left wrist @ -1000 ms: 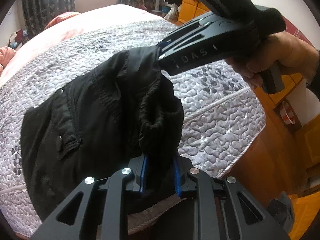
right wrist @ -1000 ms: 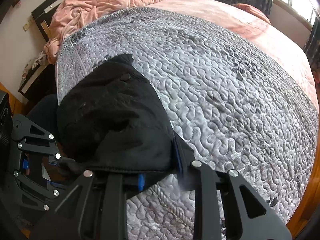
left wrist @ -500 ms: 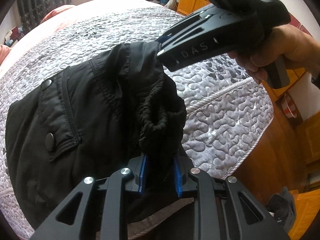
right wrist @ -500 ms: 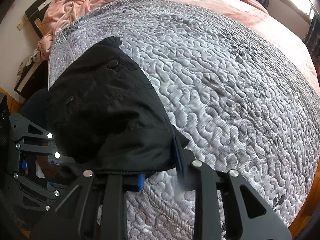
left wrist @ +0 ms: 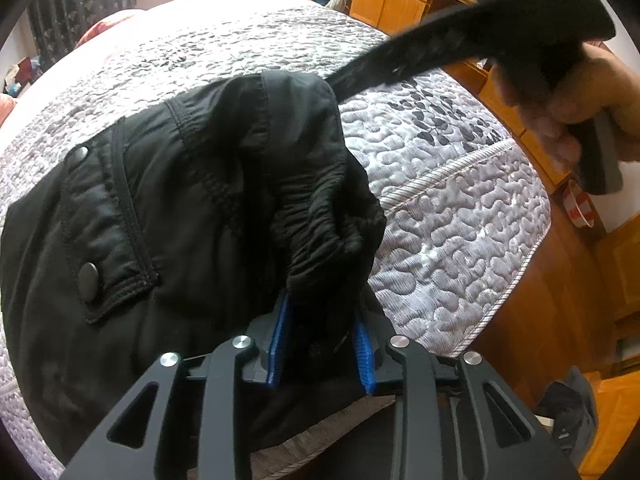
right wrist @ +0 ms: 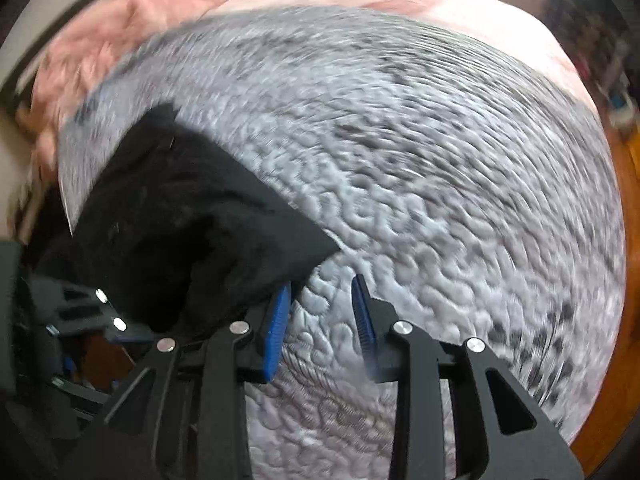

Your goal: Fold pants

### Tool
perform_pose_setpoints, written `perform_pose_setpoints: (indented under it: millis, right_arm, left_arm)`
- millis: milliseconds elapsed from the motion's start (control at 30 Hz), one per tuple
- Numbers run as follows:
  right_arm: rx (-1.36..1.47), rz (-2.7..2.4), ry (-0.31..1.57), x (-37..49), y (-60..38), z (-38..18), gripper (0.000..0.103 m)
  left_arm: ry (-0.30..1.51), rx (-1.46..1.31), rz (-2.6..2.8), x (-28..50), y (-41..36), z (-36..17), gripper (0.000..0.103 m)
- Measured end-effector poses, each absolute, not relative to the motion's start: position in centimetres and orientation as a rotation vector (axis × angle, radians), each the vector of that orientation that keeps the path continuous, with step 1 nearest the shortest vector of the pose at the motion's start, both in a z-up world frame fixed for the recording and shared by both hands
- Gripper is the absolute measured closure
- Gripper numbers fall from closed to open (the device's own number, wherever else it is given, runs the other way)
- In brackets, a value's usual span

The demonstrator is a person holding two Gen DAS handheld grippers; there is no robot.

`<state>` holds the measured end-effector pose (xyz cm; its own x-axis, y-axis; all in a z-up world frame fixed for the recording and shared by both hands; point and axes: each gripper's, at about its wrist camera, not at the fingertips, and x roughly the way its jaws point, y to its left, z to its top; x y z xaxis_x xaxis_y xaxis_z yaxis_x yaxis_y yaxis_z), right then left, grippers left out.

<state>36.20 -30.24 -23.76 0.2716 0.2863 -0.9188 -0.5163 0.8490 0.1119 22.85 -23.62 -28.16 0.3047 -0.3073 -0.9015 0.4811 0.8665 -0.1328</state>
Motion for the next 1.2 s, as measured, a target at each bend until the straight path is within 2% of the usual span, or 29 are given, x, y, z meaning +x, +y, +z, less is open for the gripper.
perform_pose_setpoints:
  millis: [100, 133, 167, 200, 267, 400, 500, 533, 567, 600, 633, 667, 733, 800, 867, 967, 1033, 1100, 1200]
  right_arm:
    - [0.063, 0.480, 1.177, 36.2, -33.6, -22.9, 0.064]
    - [0.166, 0.477, 1.178, 36.1, -34.3, -22.8, 0.056]
    - [0.268, 0.483, 1.174, 35.9, -34.9, -22.9, 0.054]
    - [0.345, 0.501, 1.164, 35.7, -35.1, -22.9, 0.054]
    - [0.443, 0.556, 1.119, 34.9, -34.4, -22.7, 0.054]
    - [0.610, 0.692, 1.076, 34.5, -31.9, -23.4, 0.054]
    - [0.599, 0.696, 1.117, 35.2, -29.8, -24.9, 0.055]
    - [0.591, 0.662, 1.156, 35.7, -29.5, -26.2, 0.058]
    - [0.593, 0.634, 1.184, 36.1, -29.5, -27.4, 0.070]
    - [0.595, 0.603, 1.206, 36.5, -29.8, -28.7, 0.077]
    - [0.612, 0.581, 1.212, 36.6, -30.2, -29.6, 0.093]
    - [0.655, 0.556, 1.219, 36.8, -30.8, -30.5, 0.103]
    - [0.728, 0.547, 1.214, 36.6, -31.6, -31.2, 0.103]
    - [0.759, 0.542, 1.184, 35.5, -32.0, -30.5, 0.094]
    - [0.778, 0.554, 1.148, 33.5, -32.2, -29.2, 0.070]
    - [0.695, 0.486, 1.102, 30.4, -32.3, -27.0, 0.049]
    - [0.683, 0.408, 1.093, 28.9, -32.7, -27.0, 0.042]
    - [0.688, 0.359, 1.112, 27.8, -32.9, -27.9, 0.041]
    - [0.704, 0.335, 1.160, 26.9, -32.1, -29.5, 0.034]
  left_arm:
    - [1.158, 0.123, -0.580, 22.6, -23.1, -27.6, 0.070]
    - [1.156, 0.089, -0.607, 22.5, -22.7, -27.1, 0.069]
    - [1.149, 0.053, -0.635, 22.2, -22.1, -26.5, 0.062]
    - [1.137, 0.019, -0.654, 21.9, -21.4, -25.8, 0.049]
    - [1.091, -0.071, -0.664, 21.4, -18.9, -24.1, 0.036]
    - [1.014, -0.190, -0.603, 21.7, -13.5, -22.2, 0.029]
    - [1.022, -0.282, -0.494, 23.3, -8.6, -22.9, 0.029]
    - [1.033, -0.292, -0.459, 23.7, -7.6, -23.4, 0.029]
    - [1.044, -0.297, -0.422, 24.0, -6.6, -24.0, 0.029]
    - [1.055, -0.306, -0.387, 24.4, -5.6, -24.6, 0.029]
    - [1.062, -0.320, -0.369, 24.5, -4.9, -25.1, 0.029]
    - [1.071, -0.335, -0.359, 24.6, -4.2, -25.5, 0.029]
    - [1.088, -0.342, -0.355, 24.8, -3.7, -26.1, 0.029]
    - [1.086, -0.332, -0.359, 24.5, -3.8, -25.9, 0.029]
    - [1.079, -0.351, -0.371, 24.1, -3.3, -25.7, 0.028]
    - [1.041, -0.382, -0.367, 22.7, -2.0, -25.1, 0.020]
    - [1.039, -0.394, -0.353, 22.5, -1.2, -25.1, 0.019]
    - [1.050, -0.414, -0.346, 22.1, -0.7, -25.3, 0.019]
    - [1.061, -0.400, -0.336, 21.6, -0.6, -25.8, 0.019]
